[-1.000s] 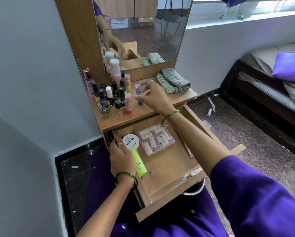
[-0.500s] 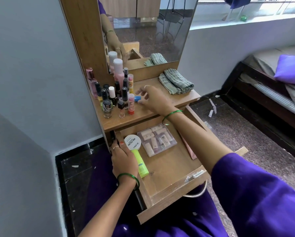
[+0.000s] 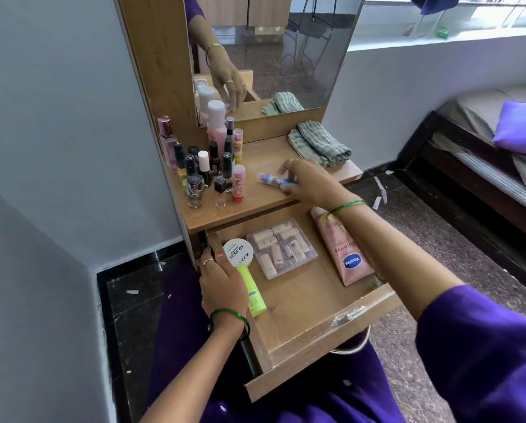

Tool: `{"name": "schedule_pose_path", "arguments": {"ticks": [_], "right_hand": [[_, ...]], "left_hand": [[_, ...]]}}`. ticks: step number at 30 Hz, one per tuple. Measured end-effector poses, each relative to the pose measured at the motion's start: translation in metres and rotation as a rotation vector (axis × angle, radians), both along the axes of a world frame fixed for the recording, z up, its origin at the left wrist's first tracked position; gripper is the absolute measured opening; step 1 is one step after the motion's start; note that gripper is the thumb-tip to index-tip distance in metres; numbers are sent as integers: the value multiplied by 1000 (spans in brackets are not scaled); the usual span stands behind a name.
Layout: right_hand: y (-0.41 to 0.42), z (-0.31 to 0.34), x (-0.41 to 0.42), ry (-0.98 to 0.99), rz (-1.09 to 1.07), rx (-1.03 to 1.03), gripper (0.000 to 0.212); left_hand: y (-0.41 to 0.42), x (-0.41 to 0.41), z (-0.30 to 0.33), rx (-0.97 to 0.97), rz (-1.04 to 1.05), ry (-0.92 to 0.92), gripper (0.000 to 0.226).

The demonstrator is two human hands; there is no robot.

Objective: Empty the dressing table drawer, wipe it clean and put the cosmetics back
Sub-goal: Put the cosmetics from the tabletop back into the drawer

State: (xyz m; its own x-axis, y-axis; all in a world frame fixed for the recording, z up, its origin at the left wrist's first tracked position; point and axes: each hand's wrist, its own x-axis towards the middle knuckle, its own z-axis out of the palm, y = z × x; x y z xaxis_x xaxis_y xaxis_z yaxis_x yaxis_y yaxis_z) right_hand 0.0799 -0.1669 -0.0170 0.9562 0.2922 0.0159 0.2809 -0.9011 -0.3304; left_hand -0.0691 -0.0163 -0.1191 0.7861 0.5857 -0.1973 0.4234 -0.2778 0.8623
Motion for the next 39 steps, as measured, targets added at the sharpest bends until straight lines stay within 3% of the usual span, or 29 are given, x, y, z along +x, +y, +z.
{"name": "schedule_pose_path", "arguments": {"ticks": [2,4,6,9,11,12,15,20,24,30,35,39], "right_hand": [[-21,-1,-11,28,-55,21,32],[-41,-8,-27,36,-145,133,25],[-58,-19,-46,104,-275,448,18],[-76,-34,-69,301,-485,1117,18],[-82,-44,-75,395,-570,1362,19],[-83,-49,-76,414,-593,1380,16],[-78,-59,-75,420,-578,1196,12],[-60,-75,-57,327,-569,876,27],[-43,-79,-50,137,-538,437,16],[-27,-89,-40,78,-586,330,10],[-23,-93,-35,64,-663,276,26],[-20,-94,-32,90,-669,251,23]], "left_hand": [[0,0,0,-4,2,-7,37],[1,1,-3,-2,3,-11,37],[1,2,-5,-7,10,-10,38],[0,3,-5,-6,11,-7,37],[-1,3,-4,-6,8,-9,38],[-1,2,-3,-5,7,-10,38],[0,2,-4,-5,3,-13,38],[0,3,-7,-10,11,-8,39],[0,4,-7,-12,13,-14,38],[-1,3,-6,-9,14,-13,39],[-1,3,-4,-10,10,-4,39],[0,3,-5,0,8,2,39]]}}
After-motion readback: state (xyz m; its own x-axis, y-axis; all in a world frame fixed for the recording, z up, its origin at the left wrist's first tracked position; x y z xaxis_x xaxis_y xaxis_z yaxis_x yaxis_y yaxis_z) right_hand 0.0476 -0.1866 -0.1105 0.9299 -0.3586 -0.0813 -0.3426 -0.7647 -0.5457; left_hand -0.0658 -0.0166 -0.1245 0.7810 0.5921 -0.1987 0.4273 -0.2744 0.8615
